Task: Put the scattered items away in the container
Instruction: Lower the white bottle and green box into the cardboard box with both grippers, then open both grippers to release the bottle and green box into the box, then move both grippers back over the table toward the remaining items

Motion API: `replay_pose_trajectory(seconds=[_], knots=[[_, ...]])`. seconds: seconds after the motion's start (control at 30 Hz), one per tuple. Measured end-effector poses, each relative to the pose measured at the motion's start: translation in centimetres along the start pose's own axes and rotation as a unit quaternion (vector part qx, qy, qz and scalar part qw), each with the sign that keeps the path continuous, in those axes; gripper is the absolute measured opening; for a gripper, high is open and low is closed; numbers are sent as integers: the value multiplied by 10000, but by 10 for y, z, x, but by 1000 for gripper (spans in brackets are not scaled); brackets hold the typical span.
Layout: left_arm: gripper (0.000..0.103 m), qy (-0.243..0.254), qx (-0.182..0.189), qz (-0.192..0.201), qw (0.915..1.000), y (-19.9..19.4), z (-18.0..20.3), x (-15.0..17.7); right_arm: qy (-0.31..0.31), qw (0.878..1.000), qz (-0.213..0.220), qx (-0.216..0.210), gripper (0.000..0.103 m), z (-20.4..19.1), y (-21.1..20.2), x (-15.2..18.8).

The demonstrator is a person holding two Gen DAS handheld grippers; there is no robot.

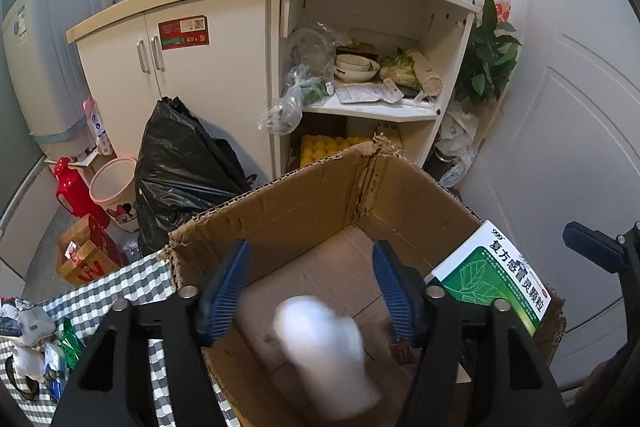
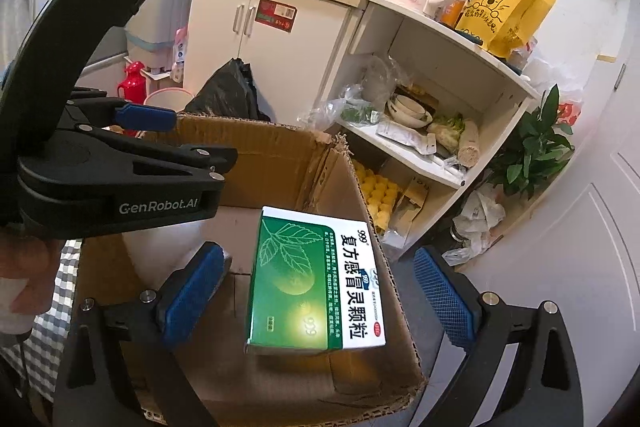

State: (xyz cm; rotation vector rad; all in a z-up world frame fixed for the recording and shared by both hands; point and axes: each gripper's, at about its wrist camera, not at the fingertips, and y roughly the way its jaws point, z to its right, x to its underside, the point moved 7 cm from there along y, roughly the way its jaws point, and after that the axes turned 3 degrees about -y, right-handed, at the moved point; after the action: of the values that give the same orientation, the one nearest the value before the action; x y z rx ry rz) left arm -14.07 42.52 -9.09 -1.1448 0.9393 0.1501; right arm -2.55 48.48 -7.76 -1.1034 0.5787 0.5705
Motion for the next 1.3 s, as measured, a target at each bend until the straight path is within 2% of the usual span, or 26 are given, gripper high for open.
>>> replay_pose_trajectory(seconds=[0.47, 0.7, 0.93, 1.1, 1.3], knots=[[69, -8, -116, 327, 9994, -41, -10, -7, 144, 9996, 259, -20, 97, -6, -25, -7], [73, -52, -198, 516, 9985, -65, -20, -10, 306, 9988, 377, -61, 97, -10, -38, -10], [81, -126, -270, 766, 9966, -92, -31, -10, 413, 9973, 611, -42, 103, -17, -53, -14], [84, -227, -318, 883, 9953, -108, -43, -5, 655, 9955, 677, -103, 103, -21, -56, -12], [98, -405, -524, 1063, 9921, -128, -67, -1, 726, 9943, 756, -205, 103, -34, -60, -20]])
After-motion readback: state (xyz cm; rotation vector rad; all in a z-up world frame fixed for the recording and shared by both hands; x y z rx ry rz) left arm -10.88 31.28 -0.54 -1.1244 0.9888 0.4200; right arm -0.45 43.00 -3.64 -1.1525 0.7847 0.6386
